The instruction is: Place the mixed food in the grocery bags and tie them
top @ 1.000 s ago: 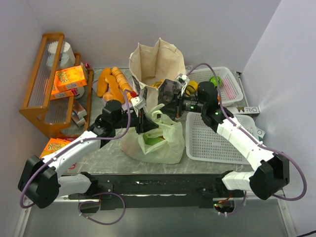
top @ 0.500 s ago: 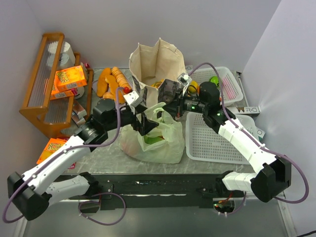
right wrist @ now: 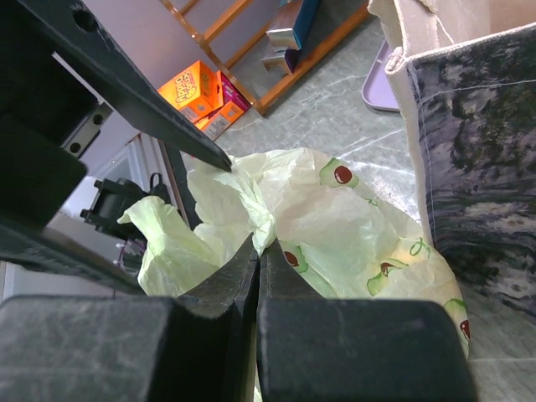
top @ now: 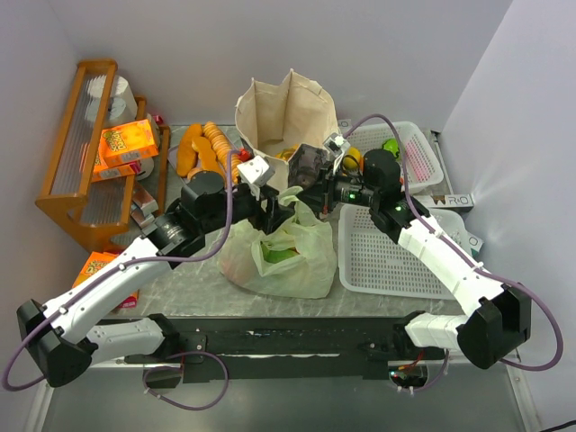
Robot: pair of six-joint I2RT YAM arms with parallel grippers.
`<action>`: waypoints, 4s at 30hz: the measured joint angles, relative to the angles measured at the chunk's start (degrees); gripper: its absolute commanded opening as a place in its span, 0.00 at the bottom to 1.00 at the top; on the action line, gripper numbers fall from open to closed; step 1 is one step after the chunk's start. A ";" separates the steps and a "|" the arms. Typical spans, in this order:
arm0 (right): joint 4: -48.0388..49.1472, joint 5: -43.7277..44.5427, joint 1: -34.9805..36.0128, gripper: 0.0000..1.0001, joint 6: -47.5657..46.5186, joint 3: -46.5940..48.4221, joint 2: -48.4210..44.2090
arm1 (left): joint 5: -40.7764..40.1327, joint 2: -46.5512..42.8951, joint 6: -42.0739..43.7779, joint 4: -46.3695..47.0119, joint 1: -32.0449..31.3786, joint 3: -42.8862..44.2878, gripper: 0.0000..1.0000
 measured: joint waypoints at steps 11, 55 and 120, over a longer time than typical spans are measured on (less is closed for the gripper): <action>-1.51 1.33 0.00 0.00 -0.90 0.00 -0.92 | -4.50 0.24 -0.17 -0.39 -0.09 -0.09 0.14; -11.06 33.88 26.34 0.00 -4.72 -0.04 6.38 | -13.20 5.38 -11.98 -4.07 4.15 1.51 0.01; 59.52 43.80 14.56 0.00 12.79 -26.75 15.37 | 8.87 -4.63 -13.90 7.41 -6.23 -20.94 0.01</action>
